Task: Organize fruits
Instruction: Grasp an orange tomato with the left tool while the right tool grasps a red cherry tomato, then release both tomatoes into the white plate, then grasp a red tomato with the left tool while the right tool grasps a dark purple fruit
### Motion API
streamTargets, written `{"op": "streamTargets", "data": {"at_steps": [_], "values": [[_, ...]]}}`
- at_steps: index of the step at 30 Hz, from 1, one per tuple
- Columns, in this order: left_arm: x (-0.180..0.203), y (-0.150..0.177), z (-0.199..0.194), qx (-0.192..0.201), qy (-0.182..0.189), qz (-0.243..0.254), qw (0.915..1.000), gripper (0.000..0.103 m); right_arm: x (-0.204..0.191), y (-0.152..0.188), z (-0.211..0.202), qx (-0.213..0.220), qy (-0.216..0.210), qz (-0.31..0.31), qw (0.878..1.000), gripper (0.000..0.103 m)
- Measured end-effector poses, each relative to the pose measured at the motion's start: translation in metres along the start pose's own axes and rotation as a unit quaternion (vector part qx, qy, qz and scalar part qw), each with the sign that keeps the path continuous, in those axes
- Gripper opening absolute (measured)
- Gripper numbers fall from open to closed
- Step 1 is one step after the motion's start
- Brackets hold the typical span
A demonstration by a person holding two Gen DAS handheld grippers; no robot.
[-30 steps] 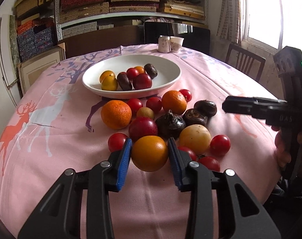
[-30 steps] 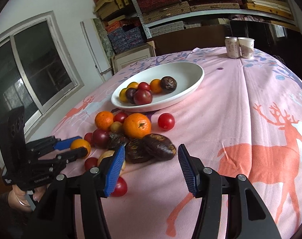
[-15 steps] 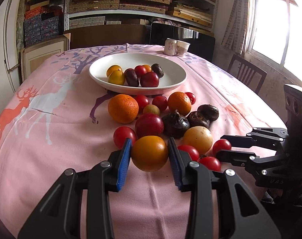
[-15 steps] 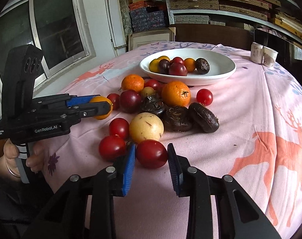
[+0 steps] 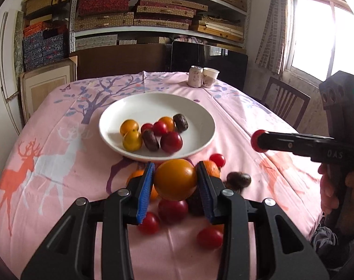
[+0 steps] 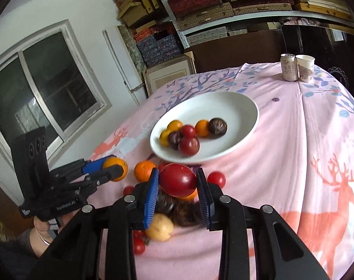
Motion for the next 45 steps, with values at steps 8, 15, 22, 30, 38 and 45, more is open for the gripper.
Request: {"op": "streamTargets", "data": {"at_steps": [8,15,22,30,38,45], "values": [[-0.022,-0.070,0.085,-0.030,-0.028,-0.016,0.9990,0.036,0.045,-0.057,0.068,-0.021,0.030,0.056,0.998,0.032],[-0.043,-0.091,0.149,-0.079,-0.044,-0.040,0.9951,0.039,0.057,-0.055,0.102,-0.037,0.039,0.072,0.996,0.037],[-0.048,-0.072,0.097,-0.043,-0.031,-0.067,0.9964,0.068,0.047,-0.037,0.067,-0.010,0.042,0.057,0.997,0.040],[-0.031,0.017,0.025,-0.066,-0.042,0.009,0.9969,0.070,0.040,0.035,0.023,0.002,0.033,0.055,0.998,0.044],[-0.029,0.078,0.023,-0.116,-0.081,0.055,0.9885,0.062,0.042,0.050,0.012,0.010,0.045,0.048,0.998,0.045],[-0.029,0.083,0.036,-0.141,-0.056,0.040,0.9877,0.029,0.040,0.053,0.012,0.007,0.041,0.038,0.998,0.045]]}}
Point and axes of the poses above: each gripper's, at about its wrist camera, not at the fingertips, and z roughly the way its jaws point, x to its right, y to its underside, the point moved 7 cm from there along z, roughly the way its jaws point, and after that the axes turned 2 degrees about -z, right-handed, at the moved point
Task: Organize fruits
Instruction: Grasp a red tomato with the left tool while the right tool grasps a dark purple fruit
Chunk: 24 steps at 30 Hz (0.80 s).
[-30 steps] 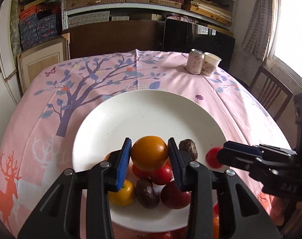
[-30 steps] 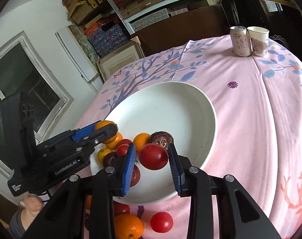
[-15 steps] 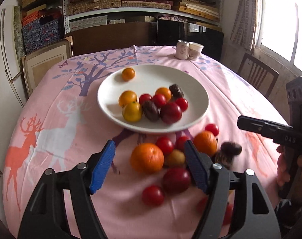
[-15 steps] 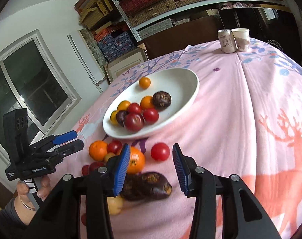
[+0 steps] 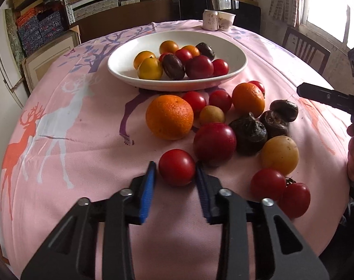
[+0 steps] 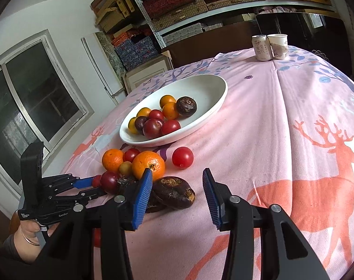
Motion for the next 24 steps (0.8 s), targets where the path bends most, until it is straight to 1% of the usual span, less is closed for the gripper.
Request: {"op": "streamTargets", "data": {"at_steps": [2,4,5,6,7,9,13,15,17,21,22,23,24], "values": [[0.004,0.000,-0.003,0.011,-0.002,0.008,0.9999,0.029,0.000,0.000,0.000,-0.001,-0.004,0.002,1.000,0.045],[0.007,-0.003,-0.017,0.049,0.003,0.012,0.9987,0.029,0.001,0.000,0.000,0.000,-0.008,0.004,1.000,0.045],[0.007,-0.003,-0.025,0.070,0.013,0.011,0.9974,0.029,0.001,0.001,-0.001,-0.001,-0.010,0.005,1.000,0.045],[0.008,-0.003,-0.031,0.085,0.019,0.009,0.9961,0.029,0.001,0.002,0.000,-0.003,-0.013,0.004,1.000,0.045],[0.007,-0.003,-0.033,0.092,0.018,0.005,0.9956,0.029,0.000,0.002,0.001,-0.006,-0.016,0.000,1.000,0.045],[0.004,-0.004,-0.032,0.087,0.017,-0.005,0.9961,0.029,-0.006,0.007,0.007,-0.031,-0.022,-0.012,0.999,0.045],[0.002,-0.007,-0.034,0.085,0.019,-0.012,0.9961,0.029,-0.012,0.014,0.019,-0.065,-0.003,-0.035,0.997,0.045],[0.002,-0.007,-0.035,0.087,0.019,-0.010,0.9960,0.029,-0.010,0.016,0.025,-0.080,0.006,-0.028,0.996,0.047],[0.002,-0.006,-0.036,0.089,0.018,-0.008,0.9959,0.029,-0.006,0.018,0.031,-0.095,0.007,-0.017,0.995,0.048],[0.002,-0.007,-0.035,0.089,0.020,-0.011,0.9958,0.029,-0.005,0.018,0.035,-0.105,0.001,-0.007,0.995,0.050],[0.002,-0.007,-0.035,0.090,0.021,-0.013,0.9957,0.029,-0.005,0.019,0.035,-0.104,-0.002,-0.005,0.995,0.048],[0.001,-0.007,-0.035,0.090,0.021,-0.014,0.9956,0.029,-0.006,0.018,0.035,-0.101,-0.007,-0.005,0.995,0.043],[0.001,-0.007,-0.035,0.091,0.021,-0.015,0.9955,0.029,-0.006,0.018,0.033,-0.095,-0.005,-0.008,0.995,0.043]]}}
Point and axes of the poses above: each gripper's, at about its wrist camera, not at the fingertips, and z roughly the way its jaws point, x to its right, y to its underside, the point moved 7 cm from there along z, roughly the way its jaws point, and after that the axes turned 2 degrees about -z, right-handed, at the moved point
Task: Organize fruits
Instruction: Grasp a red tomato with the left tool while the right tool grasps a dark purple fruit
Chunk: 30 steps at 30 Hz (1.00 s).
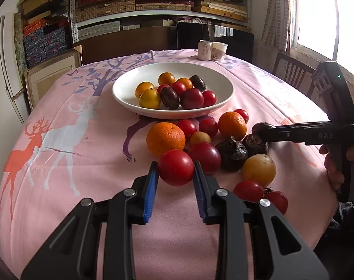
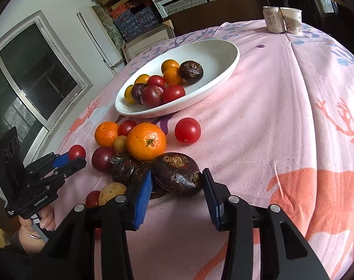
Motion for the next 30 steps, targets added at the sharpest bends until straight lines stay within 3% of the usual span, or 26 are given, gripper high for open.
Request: {"op": "streamTargets", "data": {"at_steps": [4,8,11,14,22,27,29,30], "values": [[-0.001,0.000,-0.001,0.003,-0.001,-0.003,1.0000,0.029,-0.014,-0.001,-0.012,0.035,-0.008,-0.038,0.999,0.043],[-0.005,-0.002,-0.004,0.010,0.004,-0.010,0.9999,0.029,-0.012,-0.003,-0.024,0.066,-0.018,-0.031,0.997,0.043],[-0.008,-0.004,-0.005,0.001,0.032,-0.027,0.9991,0.029,-0.008,-0.005,-0.029,0.073,-0.024,-0.015,0.997,0.043],[-0.009,-0.014,-0.001,-0.004,0.034,-0.026,0.9991,0.029,-0.006,-0.010,-0.028,0.061,-0.028,-0.008,0.998,0.043],[-0.005,-0.100,0.031,0.024,0.011,0.015,0.9995,0.029,-0.012,-0.098,-0.024,0.090,0.016,-0.044,0.995,0.043],[-0.014,-0.154,0.085,0.001,0.010,-0.007,0.9999,0.030,0.011,-0.144,0.016,0.077,0.038,-0.010,0.996,0.043],[-0.023,-0.164,0.108,-0.018,-0.004,-0.023,0.9996,0.042,0.020,-0.151,0.029,0.072,0.047,0.000,0.996,0.045],[-0.030,-0.167,0.117,-0.025,-0.012,-0.036,0.9989,0.054,0.024,-0.153,0.033,0.069,0.045,0.010,0.997,0.045]]}}
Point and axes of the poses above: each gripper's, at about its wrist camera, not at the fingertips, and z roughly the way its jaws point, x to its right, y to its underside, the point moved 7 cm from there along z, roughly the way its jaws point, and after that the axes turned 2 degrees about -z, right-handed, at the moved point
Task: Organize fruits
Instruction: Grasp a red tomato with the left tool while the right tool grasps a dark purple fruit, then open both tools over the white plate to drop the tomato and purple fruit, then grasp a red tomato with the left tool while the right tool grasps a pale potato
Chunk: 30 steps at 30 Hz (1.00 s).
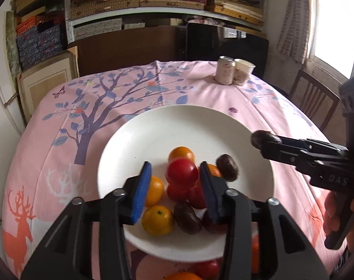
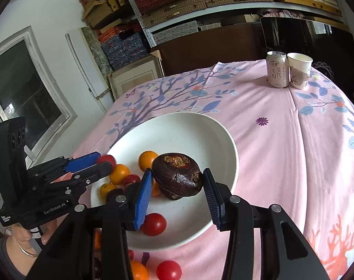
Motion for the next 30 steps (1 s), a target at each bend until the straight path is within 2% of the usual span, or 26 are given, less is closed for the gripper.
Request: {"op": "streamTargets", "data": {"at_steps": [2,5,7,12,16,23,26,28,30], "values": [[-0.011,-0.002,0.005,-0.005,0.010,-0.029,0.9995,0.057,0.002,0.001,-0.002,0.005,-0.016,0.018,1.000,0.049],[-0.016,0.008,-0.015,0.008,0.025,-0.047,0.9985,0.060,-0.003,0.010,-0.019,0.026,-0.016,0.009,0.999,0.054],[-0.012,0.023,-0.035,0.019,0.023,-0.034,0.9990,0.066,-0.007,0.023,-0.032,0.028,-0.024,0.007,0.999,0.054],[0.017,0.085,-0.085,0.023,0.023,0.032,0.9990,0.066,-0.010,0.072,-0.064,0.029,-0.046,0.009,0.998,0.054],[0.046,0.138,-0.112,0.009,0.030,0.082,0.9962,0.066,-0.006,0.110,-0.080,0.022,-0.054,0.023,0.998,0.054],[0.082,0.200,-0.142,-0.004,0.061,0.115,0.9915,0.066,0.004,0.126,-0.089,0.030,-0.045,0.036,0.998,0.054],[0.098,0.217,-0.147,-0.008,0.076,0.124,0.9893,0.056,0.002,0.127,-0.089,0.033,-0.039,0.027,0.998,0.054],[0.106,0.226,-0.139,-0.020,0.071,0.134,0.9882,0.039,-0.001,0.127,-0.090,0.036,-0.036,0.018,0.999,0.054],[0.110,0.233,-0.125,-0.040,0.069,0.130,0.9883,0.030,-0.002,0.127,-0.091,0.038,-0.035,0.015,0.999,0.054]]}}
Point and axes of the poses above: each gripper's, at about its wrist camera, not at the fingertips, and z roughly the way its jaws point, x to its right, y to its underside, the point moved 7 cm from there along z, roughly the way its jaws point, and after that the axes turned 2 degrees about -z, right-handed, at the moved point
